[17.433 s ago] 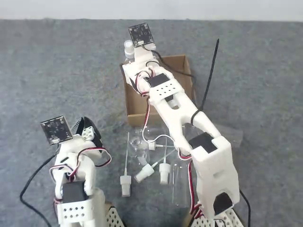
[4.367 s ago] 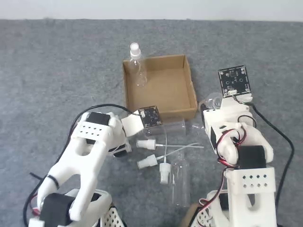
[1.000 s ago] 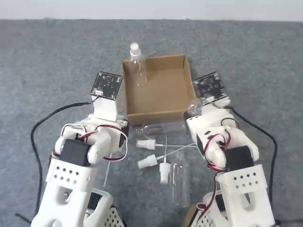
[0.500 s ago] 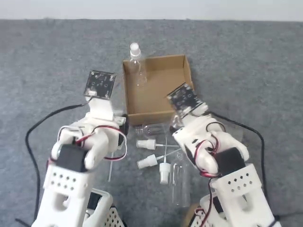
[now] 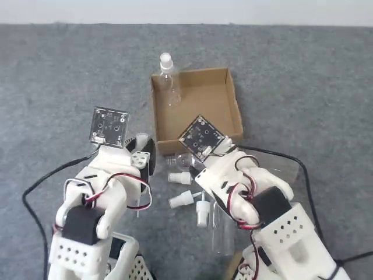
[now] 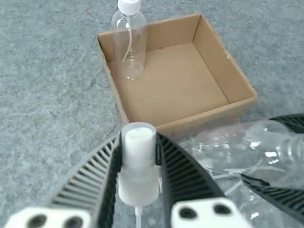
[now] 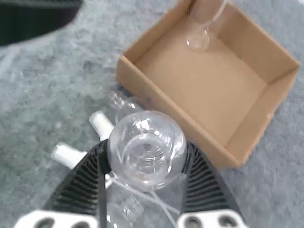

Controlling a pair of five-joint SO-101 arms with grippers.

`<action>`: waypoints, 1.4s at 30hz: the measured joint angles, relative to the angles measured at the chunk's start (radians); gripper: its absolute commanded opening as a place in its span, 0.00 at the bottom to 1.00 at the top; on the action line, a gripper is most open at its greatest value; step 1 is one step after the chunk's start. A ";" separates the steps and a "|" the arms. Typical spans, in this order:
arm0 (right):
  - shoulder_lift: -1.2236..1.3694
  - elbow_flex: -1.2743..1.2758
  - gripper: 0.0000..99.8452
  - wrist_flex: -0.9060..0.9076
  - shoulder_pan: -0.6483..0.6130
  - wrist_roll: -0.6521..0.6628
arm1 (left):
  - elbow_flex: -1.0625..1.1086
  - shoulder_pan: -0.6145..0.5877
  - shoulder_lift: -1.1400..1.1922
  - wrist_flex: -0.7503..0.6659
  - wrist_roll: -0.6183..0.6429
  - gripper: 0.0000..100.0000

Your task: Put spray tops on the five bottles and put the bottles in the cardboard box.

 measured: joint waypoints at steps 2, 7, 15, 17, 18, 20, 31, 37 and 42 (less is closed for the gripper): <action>0.000 0.000 0.01 -0.017 -0.020 0.000 | 0.000 -0.008 -0.003 0.000 0.000 0.01; -0.020 0.000 0.01 -0.026 -0.089 0.000 | 0.000 -0.095 -0.005 0.000 0.025 0.01; -0.176 -0.017 0.01 -0.026 -0.216 0.000 | 0.000 -0.183 -0.005 0.000 0.064 0.01; -0.199 -0.017 0.01 -0.026 -0.239 0.000 | 0.000 -0.180 -0.005 0.000 0.064 0.01; -0.209 -0.017 0.01 -0.026 -0.245 0.000 | 0.000 -0.180 -0.005 0.000 0.064 0.01; -0.221 -0.017 0.01 -0.035 -0.250 0.000 | 0.000 -0.183 -0.005 0.000 0.064 0.01; -0.232 -0.017 0.01 -0.117 -0.348 0.000 | 0.064 -0.152 -0.005 -0.040 0.069 0.01; -0.232 -0.015 0.01 -0.135 -0.354 0.002 | 0.063 -0.086 -0.011 -0.046 0.068 0.01; -0.232 -0.015 0.01 -0.141 -0.354 0.002 | 0.063 -0.061 -0.008 -0.046 0.064 0.01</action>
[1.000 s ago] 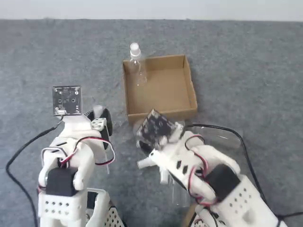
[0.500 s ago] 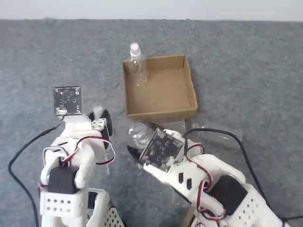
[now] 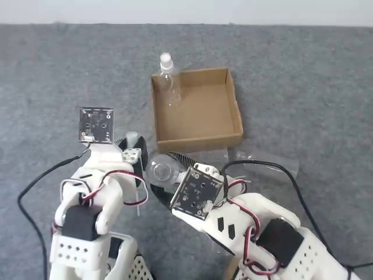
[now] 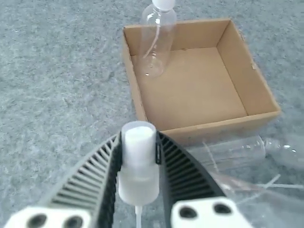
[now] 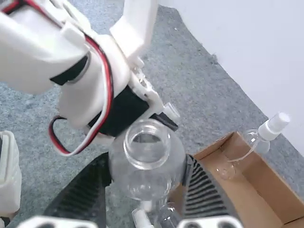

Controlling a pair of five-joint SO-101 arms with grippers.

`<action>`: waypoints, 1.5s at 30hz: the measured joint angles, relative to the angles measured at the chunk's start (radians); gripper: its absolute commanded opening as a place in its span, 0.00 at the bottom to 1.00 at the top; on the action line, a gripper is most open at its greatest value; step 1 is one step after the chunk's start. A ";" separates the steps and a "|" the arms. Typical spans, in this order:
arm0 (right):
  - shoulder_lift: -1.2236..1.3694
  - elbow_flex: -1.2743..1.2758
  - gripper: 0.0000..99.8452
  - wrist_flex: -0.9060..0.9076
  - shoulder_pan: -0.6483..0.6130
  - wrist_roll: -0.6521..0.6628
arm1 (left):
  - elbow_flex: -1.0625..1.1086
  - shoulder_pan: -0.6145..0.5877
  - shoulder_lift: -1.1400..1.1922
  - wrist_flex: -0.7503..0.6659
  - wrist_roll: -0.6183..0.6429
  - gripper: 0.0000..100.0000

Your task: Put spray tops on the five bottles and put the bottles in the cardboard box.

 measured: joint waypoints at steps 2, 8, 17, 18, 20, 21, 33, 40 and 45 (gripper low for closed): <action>-0.002 0.000 0.01 -0.020 0.000 0.002 | 0.005 0.017 0.000 0.000 0.000 0.01; -0.025 0.040 0.01 -0.107 0.002 0.002 | 0.020 0.046 0.002 0.000 0.008 0.01; -0.025 0.044 0.01 -0.117 0.002 0.002 | 0.020 0.014 0.002 0.000 0.008 0.01; -0.025 0.044 0.01 -0.117 0.003 0.002 | 0.020 0.006 0.002 0.000 0.005 0.01; -0.021 0.044 0.01 -0.117 0.011 0.002 | 0.020 -0.009 0.002 0.000 0.003 0.01; -0.017 0.044 0.01 -0.114 0.018 0.002 | 0.021 -0.017 0.002 0.000 0.003 0.01; -0.002 0.104 0.01 -0.058 0.054 0.002 | -0.031 -0.035 0.002 0.000 0.005 0.01; -0.002 0.107 0.01 -0.057 0.060 0.002 | -0.106 -0.035 0.002 0.000 0.005 0.01; -0.002 0.121 0.01 -0.057 0.140 -0.032 | -0.180 -0.035 0.002 0.000 0.051 0.01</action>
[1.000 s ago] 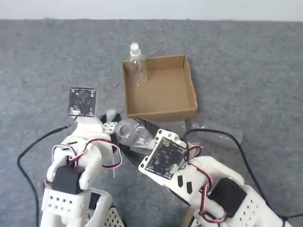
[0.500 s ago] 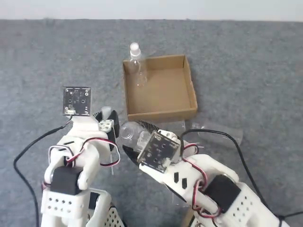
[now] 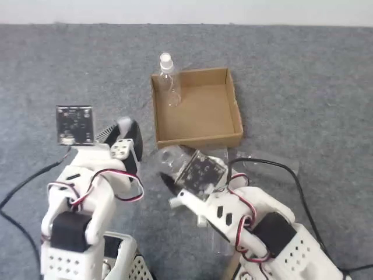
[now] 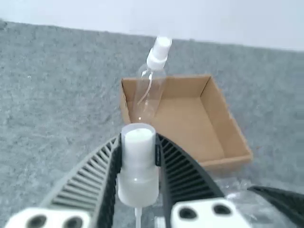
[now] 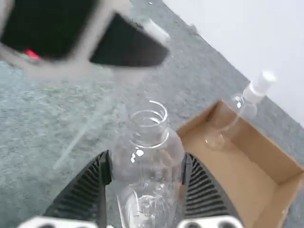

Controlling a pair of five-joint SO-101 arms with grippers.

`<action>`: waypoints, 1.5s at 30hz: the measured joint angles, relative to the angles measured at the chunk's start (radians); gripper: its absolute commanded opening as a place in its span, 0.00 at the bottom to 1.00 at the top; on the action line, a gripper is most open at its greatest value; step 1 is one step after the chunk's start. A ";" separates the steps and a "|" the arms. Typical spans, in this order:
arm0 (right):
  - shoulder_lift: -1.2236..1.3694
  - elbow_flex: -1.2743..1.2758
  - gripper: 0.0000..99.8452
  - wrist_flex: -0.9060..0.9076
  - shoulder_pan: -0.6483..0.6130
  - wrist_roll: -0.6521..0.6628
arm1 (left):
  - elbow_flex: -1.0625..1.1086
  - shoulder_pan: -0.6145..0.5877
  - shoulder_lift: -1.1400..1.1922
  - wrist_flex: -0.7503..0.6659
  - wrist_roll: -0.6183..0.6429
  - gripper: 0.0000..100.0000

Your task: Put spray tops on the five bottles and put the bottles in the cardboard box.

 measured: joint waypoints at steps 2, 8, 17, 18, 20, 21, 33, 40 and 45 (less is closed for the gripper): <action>0.000 0.025 0.01 0.000 0.029 -0.006 | -0.028 0.000 0.000 0.000 0.023 0.01; 0.000 0.064 0.01 0.000 0.040 -0.009 | -0.114 0.000 0.000 0.000 0.086 0.01; 0.000 0.064 0.01 0.000 0.038 -0.012 | -0.152 0.000 -0.015 -0.025 0.164 0.01; 0.000 0.064 0.01 0.000 0.038 -0.012 | -0.152 0.000 -0.015 -0.028 0.164 0.01; 0.000 0.064 0.01 0.000 0.038 -0.012 | -0.152 0.000 -0.015 -0.028 0.164 0.01; 0.000 0.064 0.01 0.000 0.038 -0.012 | -0.152 0.000 -0.015 -0.028 0.164 0.01; 0.000 0.087 0.01 0.000 0.038 -0.012 | -0.152 0.000 -0.147 -0.064 0.167 0.01; 0.000 0.087 0.01 0.000 0.038 -0.012 | -0.133 0.000 -0.215 -0.196 0.167 0.01; 0.000 0.087 0.01 0.000 0.038 -0.012 | -0.127 0.000 -0.218 -0.252 0.167 0.01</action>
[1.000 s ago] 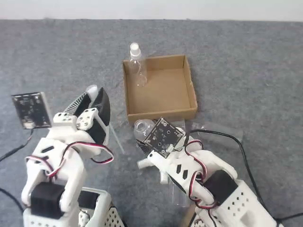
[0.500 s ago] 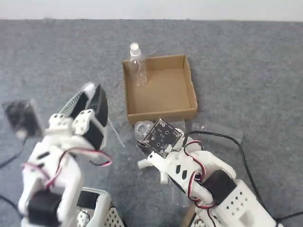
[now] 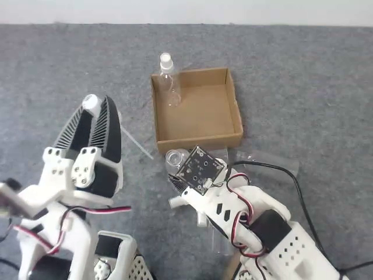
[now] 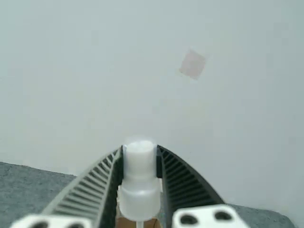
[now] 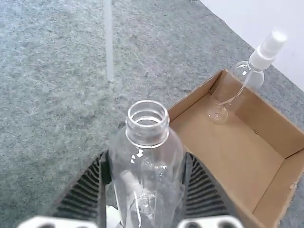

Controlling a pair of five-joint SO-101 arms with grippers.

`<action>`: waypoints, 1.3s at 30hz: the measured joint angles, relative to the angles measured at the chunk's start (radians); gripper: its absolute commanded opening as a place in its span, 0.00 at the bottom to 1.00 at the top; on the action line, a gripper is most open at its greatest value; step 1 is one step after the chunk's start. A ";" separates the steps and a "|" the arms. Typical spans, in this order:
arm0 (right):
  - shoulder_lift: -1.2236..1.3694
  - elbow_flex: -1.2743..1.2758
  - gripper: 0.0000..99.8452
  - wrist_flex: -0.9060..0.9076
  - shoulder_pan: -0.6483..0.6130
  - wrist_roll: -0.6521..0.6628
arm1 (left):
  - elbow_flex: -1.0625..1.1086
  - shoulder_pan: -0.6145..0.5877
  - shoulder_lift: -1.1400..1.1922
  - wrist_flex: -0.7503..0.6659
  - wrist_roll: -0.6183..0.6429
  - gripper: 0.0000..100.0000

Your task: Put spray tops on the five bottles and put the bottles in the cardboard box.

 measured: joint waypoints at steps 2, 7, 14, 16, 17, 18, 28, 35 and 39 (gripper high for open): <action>0.000 0.000 0.01 0.000 0.000 0.000 | 0.000 0.000 0.000 -0.008 0.000 0.01; 0.000 0.044 0.01 -0.038 0.000 0.000 | 0.000 0.000 0.000 -0.012 0.037 0.01; 0.000 0.060 0.01 -0.066 0.002 0.000 | 0.000 0.000 0.000 -0.012 0.060 0.01; 0.000 0.060 0.01 -0.066 0.000 0.000 | 0.002 0.000 -0.002 -0.035 0.061 0.01; 0.000 0.060 0.01 -0.066 0.000 0.000 | 0.002 -0.006 -0.005 -0.049 0.064 0.01; 0.000 0.060 0.01 -0.066 0.000 0.000 | 0.002 -0.017 -0.012 -0.064 0.064 0.01; 0.000 0.060 0.01 -0.066 0.000 -0.002 | 0.097 -0.153 -0.164 -0.135 0.124 0.01; 0.000 0.060 0.01 -0.066 0.000 -0.031 | 0.249 -0.157 -0.272 -0.252 0.161 0.01; 0.000 0.060 0.01 -0.066 0.000 -0.034 | 0.281 -0.155 -0.273 -0.261 0.167 0.01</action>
